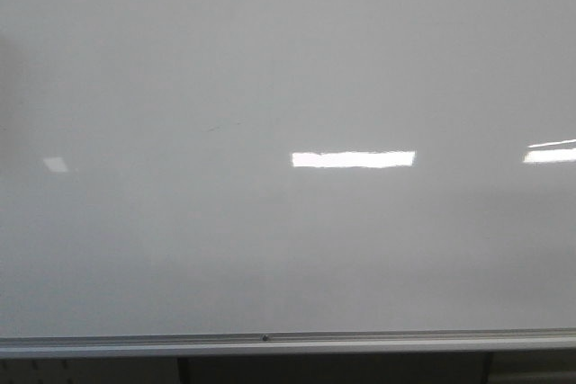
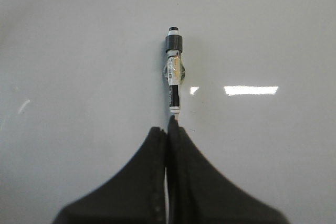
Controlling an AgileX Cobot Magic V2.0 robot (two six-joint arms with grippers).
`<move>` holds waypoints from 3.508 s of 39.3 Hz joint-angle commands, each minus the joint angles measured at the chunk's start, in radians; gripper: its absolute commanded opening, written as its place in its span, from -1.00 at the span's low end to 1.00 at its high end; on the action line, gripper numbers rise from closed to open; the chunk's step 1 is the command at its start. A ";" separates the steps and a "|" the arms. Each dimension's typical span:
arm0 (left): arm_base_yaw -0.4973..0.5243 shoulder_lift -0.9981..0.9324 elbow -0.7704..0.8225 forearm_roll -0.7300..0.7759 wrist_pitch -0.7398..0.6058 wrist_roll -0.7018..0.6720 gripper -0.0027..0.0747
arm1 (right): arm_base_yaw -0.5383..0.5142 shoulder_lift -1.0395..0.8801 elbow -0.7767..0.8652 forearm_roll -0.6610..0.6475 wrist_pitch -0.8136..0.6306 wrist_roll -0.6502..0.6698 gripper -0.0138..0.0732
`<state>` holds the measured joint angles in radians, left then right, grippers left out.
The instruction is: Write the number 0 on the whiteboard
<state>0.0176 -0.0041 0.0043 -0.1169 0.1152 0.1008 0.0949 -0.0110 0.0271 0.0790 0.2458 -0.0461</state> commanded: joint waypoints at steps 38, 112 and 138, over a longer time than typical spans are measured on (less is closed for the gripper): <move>0.002 -0.017 0.023 -0.009 -0.085 -0.002 -0.98 | 0.001 -0.015 0.001 -0.010 -0.076 -0.004 -0.84; 0.002 0.367 -0.426 -0.017 0.056 -0.002 0.82 | 0.001 0.370 -0.509 -0.001 0.083 -0.003 0.37; 0.002 1.107 -0.612 0.028 -0.149 0.000 0.82 | 0.001 0.370 -0.509 -0.001 0.116 -0.003 0.37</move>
<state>0.0176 1.0217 -0.5486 -0.0899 0.1169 0.1008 0.0949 0.3440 -0.4486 0.0790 0.4279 -0.0444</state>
